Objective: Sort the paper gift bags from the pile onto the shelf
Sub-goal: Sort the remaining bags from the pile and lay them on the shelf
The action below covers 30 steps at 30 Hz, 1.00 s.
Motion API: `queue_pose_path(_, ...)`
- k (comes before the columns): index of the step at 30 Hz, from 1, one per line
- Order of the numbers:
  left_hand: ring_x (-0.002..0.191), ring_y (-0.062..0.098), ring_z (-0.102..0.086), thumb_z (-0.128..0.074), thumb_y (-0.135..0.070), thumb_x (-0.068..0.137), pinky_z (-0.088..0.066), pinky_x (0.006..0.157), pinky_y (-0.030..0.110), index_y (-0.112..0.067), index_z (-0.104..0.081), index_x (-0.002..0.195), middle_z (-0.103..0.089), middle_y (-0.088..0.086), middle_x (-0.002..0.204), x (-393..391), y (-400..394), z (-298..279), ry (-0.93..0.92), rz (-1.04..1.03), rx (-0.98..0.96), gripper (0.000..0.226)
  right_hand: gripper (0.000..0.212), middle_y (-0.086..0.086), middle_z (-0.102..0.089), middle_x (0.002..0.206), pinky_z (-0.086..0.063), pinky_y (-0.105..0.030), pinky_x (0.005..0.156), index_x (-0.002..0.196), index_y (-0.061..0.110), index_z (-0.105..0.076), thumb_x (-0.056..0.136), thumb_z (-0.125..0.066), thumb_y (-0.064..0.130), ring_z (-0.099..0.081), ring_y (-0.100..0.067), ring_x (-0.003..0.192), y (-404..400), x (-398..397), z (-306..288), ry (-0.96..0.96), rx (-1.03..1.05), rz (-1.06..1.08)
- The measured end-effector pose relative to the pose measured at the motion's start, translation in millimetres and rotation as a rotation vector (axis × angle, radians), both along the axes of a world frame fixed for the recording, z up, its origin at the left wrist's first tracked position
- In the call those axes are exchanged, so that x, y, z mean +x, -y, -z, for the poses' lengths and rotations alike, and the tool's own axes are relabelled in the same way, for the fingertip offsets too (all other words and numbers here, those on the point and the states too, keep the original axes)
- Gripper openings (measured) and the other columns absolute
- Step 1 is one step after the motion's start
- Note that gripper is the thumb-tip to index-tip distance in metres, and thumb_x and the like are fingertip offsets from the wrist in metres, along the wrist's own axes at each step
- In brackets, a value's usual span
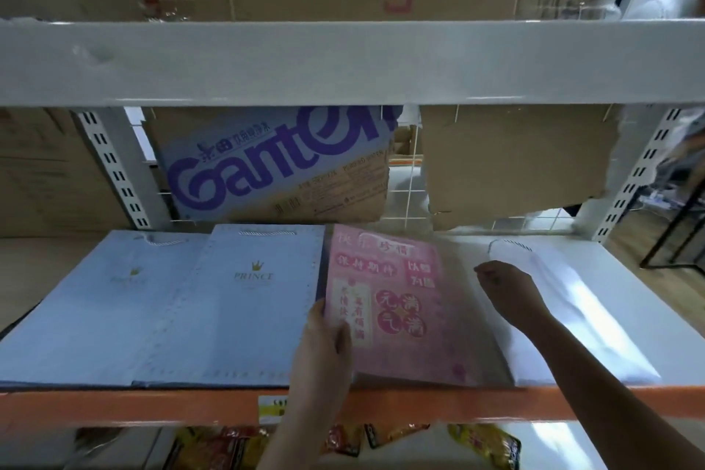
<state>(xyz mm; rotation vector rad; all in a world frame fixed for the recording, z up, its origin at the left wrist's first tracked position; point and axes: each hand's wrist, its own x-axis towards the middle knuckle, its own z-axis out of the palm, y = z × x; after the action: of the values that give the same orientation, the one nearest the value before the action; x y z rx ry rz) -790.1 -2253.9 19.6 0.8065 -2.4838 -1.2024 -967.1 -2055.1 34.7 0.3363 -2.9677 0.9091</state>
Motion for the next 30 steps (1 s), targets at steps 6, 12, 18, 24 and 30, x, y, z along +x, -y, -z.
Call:
queue_pose_path(6, 0.102, 0.019, -0.061, -0.035, -0.035, 0.099, -0.052, 0.078, 0.026, -0.015, -0.029, 0.136, -0.049, 0.006, 0.124, -1.5, -10.2, -1.8, 0.241, 0.105, -0.435, 0.043, 0.029, -0.018, -0.064, 0.117, -0.045, -0.031, 0.087, 0.114, 0.002, -0.063, 0.094, -0.042, 0.007, -0.06, -0.032, 0.105, -1.4, 3.1, 3.9, -0.002, -0.024, -0.022)
queue_pose_path(12, 0.119, 0.019, -0.044, -0.034, -0.032, 0.1, -0.047, 0.089, 0.029, -0.014, -0.036, 0.132, -0.042, 0.005, 0.13, -5.9, -15.2, -0.4, 0.403, 0.203, -0.719, 0.037, 0.029, -0.017, -0.064, 0.117, -0.044, -0.031, 0.089, 0.114, 0.004, -0.063, 0.094, -0.042, 0.006, -0.06, -0.031, 0.106, -4.3, 6.9, 2.0, -0.002, -0.042, -0.035)
queue_pose_path(18, 0.124, 0.02, -0.037, -0.033, -0.035, 0.099, -0.037, 0.099, 0.031, -0.018, -0.039, 0.133, -0.042, 0.002, 0.135, -5.3, -2.4, 2.2, 0.375, 0.281, -0.861, 0.038, 0.028, -0.013, -0.063, 0.119, -0.042, -0.026, 0.089, 0.116, 0.007, -0.062, 0.094, -0.045, 0.009, -0.06, -0.027, 0.106, 1.5, 15.3, 2.7, 0.004, -0.025, -0.09)
queue_pose_path(24, 0.117, 0.016, -0.046, -0.028, -0.031, 0.1, -0.041, 0.095, 0.03, -0.022, -0.051, 0.123, -0.051, -0.006, 0.127, -1.3, 27.8, -11.9, 0.247, 0.314, -0.927, 0.035, 0.025, -0.014, -0.066, 0.11, -0.041, -0.025, 0.079, 0.112, 0.006, -0.064, 0.093, -0.048, 0.008, -0.061, -0.027, 0.098, 3.4, 8.0, 2.0, -0.089, 0.027, -0.151)
queue_pose_path(30, 0.07, 0.016, -0.066, -0.061, -0.031, 0.071, -0.052, 0.055, 0.03, -0.023, -0.072, 0.078, -0.069, -0.006, 0.077, 15.5, 91.0, -29.4, 0.218, 0.171, -1.044, 0.015, 0.023, -0.022, -0.066, 0.106, -0.046, -0.041, 0.087, 0.107, 0.002, -0.066, 0.089, -0.053, 0.005, -0.059, -0.037, 0.1, 53.8, 8.9, -2.3, -0.174, 0.085, -0.264)
